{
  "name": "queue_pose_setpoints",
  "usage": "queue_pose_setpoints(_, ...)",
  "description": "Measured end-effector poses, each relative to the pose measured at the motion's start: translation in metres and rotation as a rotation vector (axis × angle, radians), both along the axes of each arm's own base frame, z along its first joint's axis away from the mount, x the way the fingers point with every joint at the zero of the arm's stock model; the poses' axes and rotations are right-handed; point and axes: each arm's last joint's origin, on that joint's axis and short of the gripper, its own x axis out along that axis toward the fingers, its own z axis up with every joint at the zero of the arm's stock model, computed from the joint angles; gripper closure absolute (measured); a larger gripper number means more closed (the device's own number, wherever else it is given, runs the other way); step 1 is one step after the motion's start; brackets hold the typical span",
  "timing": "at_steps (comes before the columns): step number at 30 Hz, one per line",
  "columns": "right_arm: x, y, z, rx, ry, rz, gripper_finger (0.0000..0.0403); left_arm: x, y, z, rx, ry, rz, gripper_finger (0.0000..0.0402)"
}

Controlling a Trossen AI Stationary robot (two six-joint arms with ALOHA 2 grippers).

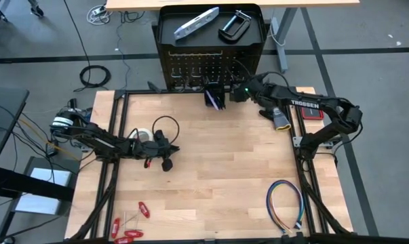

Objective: Hang tools onto peg board
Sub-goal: Put the gray screwdriver bit set into the right black bin on the peg board

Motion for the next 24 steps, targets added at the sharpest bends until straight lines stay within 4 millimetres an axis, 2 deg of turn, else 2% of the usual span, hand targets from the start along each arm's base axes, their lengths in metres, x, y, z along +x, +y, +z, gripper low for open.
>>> queue_pose_setpoints(8,0.002,0.01,0.007,0.012,-0.028,0.062,0.0175,0.0,0.0,0.0,0.0,0.001,0.0,0.0367)
queue_pose_setpoints(14,-0.001,0.012,0.013,-0.02,-0.043,0.031,0.0175,0.0,0.0,0.0,0.0,0.001,0.001,0.0367)
queue_pose_setpoints(24,-0.001,0.007,0.004,-0.032,-0.06,-0.009,0.0175,0.0,0.0,0.0,0.0,0.002,0.0,0.0367)
